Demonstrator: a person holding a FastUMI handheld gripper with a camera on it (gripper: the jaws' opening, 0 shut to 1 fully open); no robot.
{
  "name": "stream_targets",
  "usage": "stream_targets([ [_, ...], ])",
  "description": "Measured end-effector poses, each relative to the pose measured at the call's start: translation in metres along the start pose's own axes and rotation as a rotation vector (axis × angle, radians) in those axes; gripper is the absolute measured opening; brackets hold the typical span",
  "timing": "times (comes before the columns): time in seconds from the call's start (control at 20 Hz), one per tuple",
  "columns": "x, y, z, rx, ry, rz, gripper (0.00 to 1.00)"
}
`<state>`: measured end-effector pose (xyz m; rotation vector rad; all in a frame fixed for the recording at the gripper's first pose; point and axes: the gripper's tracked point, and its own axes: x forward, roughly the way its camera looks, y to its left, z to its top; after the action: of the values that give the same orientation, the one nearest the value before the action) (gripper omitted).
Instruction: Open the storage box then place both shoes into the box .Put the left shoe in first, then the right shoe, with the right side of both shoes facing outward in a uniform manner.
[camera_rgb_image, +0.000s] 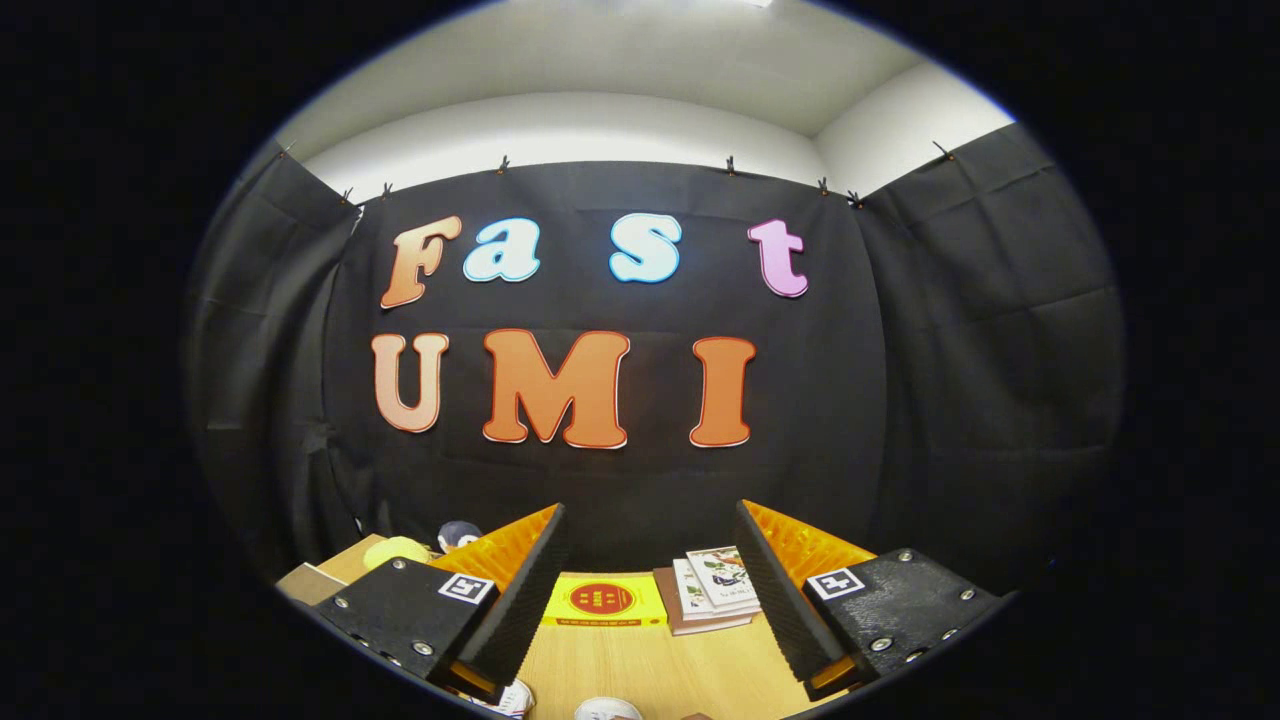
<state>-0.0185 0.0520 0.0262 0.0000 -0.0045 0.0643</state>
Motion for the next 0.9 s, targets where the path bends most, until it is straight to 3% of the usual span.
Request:
stream_targets([
  [0.35, -0.006, 0.032, -0.041, -0.001, 0.119, 0.05, 0.98],
  [0.55, -0.011, 0.056, -0.066, 0.0, 0.199, 0.119, 0.98],
  [0.9, -0.039, 0.135, -0.133, 0.044, 0.433, 0.374, 0.98],
])
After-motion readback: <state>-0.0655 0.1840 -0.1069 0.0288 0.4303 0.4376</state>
